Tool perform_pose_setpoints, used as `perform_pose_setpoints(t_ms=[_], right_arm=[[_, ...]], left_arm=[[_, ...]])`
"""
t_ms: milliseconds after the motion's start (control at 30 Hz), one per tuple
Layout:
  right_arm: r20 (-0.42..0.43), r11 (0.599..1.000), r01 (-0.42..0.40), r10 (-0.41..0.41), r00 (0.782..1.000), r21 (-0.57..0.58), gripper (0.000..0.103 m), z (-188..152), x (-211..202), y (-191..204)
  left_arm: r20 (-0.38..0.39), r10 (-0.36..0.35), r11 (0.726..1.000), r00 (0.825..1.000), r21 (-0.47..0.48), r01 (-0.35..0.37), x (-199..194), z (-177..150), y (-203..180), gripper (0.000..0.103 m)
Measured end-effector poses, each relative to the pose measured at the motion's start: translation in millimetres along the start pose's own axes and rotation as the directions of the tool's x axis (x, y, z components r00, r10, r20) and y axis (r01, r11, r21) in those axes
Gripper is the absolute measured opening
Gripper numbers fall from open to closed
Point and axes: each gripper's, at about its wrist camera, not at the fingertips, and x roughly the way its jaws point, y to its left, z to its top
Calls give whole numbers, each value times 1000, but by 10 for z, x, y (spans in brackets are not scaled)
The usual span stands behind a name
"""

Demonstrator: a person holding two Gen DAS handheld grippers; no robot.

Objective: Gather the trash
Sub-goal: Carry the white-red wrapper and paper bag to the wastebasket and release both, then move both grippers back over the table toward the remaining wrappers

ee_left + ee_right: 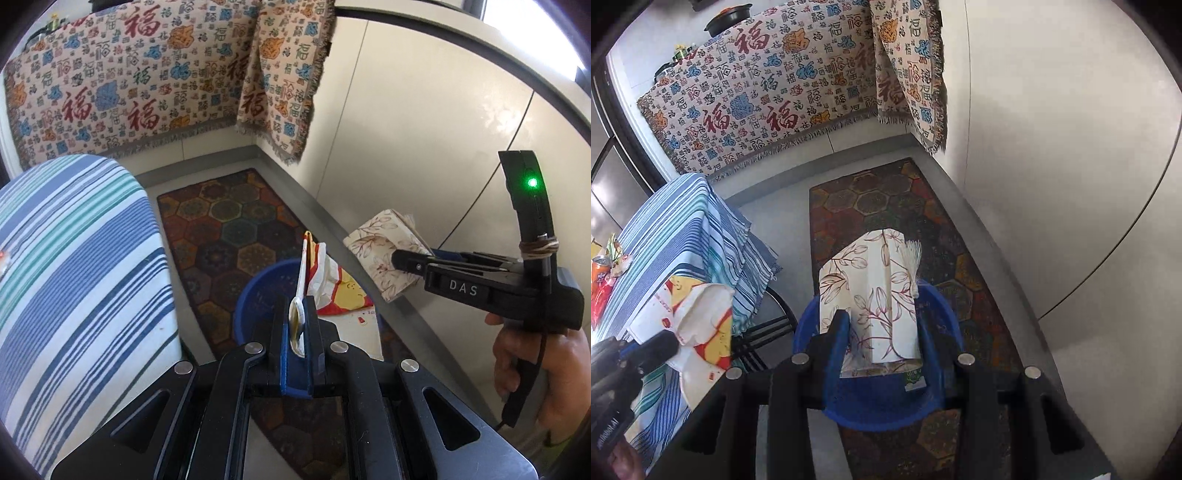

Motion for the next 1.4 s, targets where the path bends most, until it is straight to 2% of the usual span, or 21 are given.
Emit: perform_pose_setpoints(t_ms=[433, 533, 567, 600, 633, 667, 767, 933, 967, 1033, 1100, 1233, 1333, 1400], right_arm=[[12, 999, 19, -19, 1000, 31, 40, 136, 90, -83], [31, 998, 18, -20, 999, 52, 46, 150, 98, -113], [42, 998, 11, -14, 999, 64, 51, 159, 97, -133], [50, 997, 8, -11, 999, 77, 64, 165, 97, -152], [60, 996, 9, -14, 998, 90, 67, 173, 82, -178], [72, 995, 14, -22, 997, 104, 67, 183, 54, -202], [126, 992, 50, -65, 990, 119, 67, 207, -84, -211], [204, 993, 82, -99, 974, 89, 67, 306, -288, -78], [212, 994, 81, -96, 973, 79, 67, 333, -314, -35], [227, 996, 74, -83, 970, 50, 77, 373, -351, 108], [238, 998, 63, -65, 969, 14, 78, 401, -380, 286], [247, 993, 39, -10, 969, -115, 78, 321, -386, 846], [231, 967, 15, 45, 972, -254, 78, 137, -363, 1401], [201, 940, -18, 92, 975, -341, 78, -45, -365, 1766]], left_arm=[[-42, -7, 1000, 999, -5, 7, 376, -19, -69, 5], [-48, -20, 1000, 999, 8, 20, 497, -11, -115, 8], [-56, -23, 1000, 998, 18, 24, 564, -17, -136, 11], [-69, -24, 999, 997, 28, 26, 640, -28, -151, 30], [-86, -23, 999, 996, 33, 26, 737, -47, -157, 45], [-89, -18, 999, 996, 30, 21, 800, -64, -153, 65], [-99, -10, 1000, 995, 2, 10, 833, -86, -103, 66], [-30, -29, 999, 999, -38, 28, 311, -90, -92, 68], [-14, -43, 998, 999, -41, 42, 134, -97, -96, 70], [20, -34, 999, 999, -34, 35, -192, -116, -94, 77], [50, -9, 1000, 999, -26, 11, -533, -190, -41, 85], [48, 90, 995, 995, -38, -88, -1004, -484, 303, 89], [3, 200, 977, 980, -78, -199, -1148, -807, 713, 89], [-40, 274, 953, 961, -120, -277, -1220, -1003, 1026, 89]])
